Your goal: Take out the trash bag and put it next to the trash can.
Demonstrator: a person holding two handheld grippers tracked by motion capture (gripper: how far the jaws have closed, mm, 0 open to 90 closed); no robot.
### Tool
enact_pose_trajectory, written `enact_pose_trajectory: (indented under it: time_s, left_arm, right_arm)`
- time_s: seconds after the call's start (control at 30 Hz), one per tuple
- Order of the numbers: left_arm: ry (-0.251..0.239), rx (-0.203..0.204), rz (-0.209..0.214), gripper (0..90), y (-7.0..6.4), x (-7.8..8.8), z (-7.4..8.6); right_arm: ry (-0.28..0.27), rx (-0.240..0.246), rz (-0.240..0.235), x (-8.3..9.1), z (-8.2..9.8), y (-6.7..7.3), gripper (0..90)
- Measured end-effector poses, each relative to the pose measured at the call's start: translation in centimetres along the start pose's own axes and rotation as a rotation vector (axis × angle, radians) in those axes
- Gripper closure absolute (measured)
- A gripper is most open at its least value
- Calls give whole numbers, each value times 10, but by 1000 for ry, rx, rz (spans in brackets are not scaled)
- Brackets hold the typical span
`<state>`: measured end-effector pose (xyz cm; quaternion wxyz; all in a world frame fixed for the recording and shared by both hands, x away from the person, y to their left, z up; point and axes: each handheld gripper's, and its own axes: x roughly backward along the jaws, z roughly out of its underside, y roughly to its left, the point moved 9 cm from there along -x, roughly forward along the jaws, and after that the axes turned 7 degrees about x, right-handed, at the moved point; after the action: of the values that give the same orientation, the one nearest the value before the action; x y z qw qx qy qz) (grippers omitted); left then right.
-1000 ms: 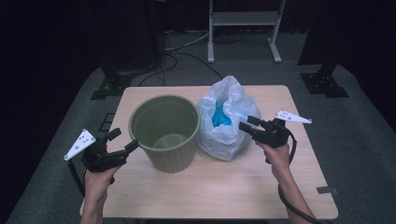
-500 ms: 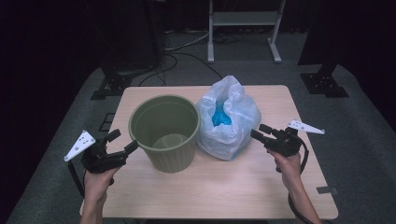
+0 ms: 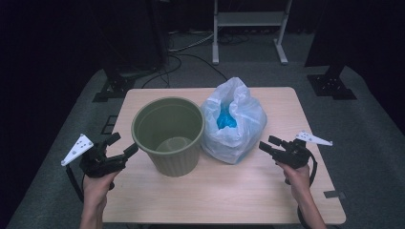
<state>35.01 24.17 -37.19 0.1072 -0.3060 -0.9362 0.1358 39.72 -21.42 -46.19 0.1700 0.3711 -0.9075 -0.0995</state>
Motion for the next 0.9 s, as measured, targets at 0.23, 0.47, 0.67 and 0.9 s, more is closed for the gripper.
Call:
enact_pose_trajectory:
  time_s: [0.23, 0.47, 0.67, 0.9]
  left_arm:
    - [-1, -3, -1, 77, 1, 1, -1]
    - [-5, 2, -6, 77, 3, 3, -1]
    - [-4, 2, -8, 77, 3, 3, 0]
    - [-10, 5, -9, 77, 3, 6, -1]
  right_arm:
    - [12, -3, 18, 5, 13, -4, 293]
    - [17, -18, 48, 16, 30, -10, 292]
    - [8, -24, 59, 26, 34, -11, 292]
    - [-33, -26, 75, 44, 36, -8, 292]
